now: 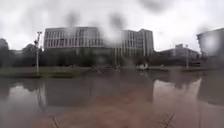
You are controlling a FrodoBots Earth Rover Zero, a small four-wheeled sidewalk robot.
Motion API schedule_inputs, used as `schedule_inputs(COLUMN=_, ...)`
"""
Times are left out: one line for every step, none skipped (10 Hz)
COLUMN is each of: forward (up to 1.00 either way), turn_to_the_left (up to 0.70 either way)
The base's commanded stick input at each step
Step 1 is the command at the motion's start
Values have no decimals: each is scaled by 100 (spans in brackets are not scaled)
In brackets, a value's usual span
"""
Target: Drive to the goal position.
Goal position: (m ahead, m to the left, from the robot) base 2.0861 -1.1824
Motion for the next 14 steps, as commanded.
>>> schedule_inputs(forward=70, turn_to_the_left=0)
schedule_inputs(forward=70, turn_to_the_left=0)
schedule_inputs(forward=70, turn_to_the_left=0)
schedule_inputs(forward=70, turn_to_the_left=0)
schedule_inputs(forward=70, turn_to_the_left=0)
schedule_inputs(forward=70, turn_to_the_left=0)
schedule_inputs(forward=70, turn_to_the_left=0)
schedule_inputs(forward=70, turn_to_the_left=0)
schedule_inputs(forward=70, turn_to_the_left=0)
schedule_inputs(forward=70, turn_to_the_left=0)
schedule_inputs(forward=70, turn_to_the_left=0)
schedule_inputs(forward=70, turn_to_the_left=0)
schedule_inputs(forward=70, turn_to_the_left=0)
schedule_inputs(forward=70, turn_to_the_left=0)
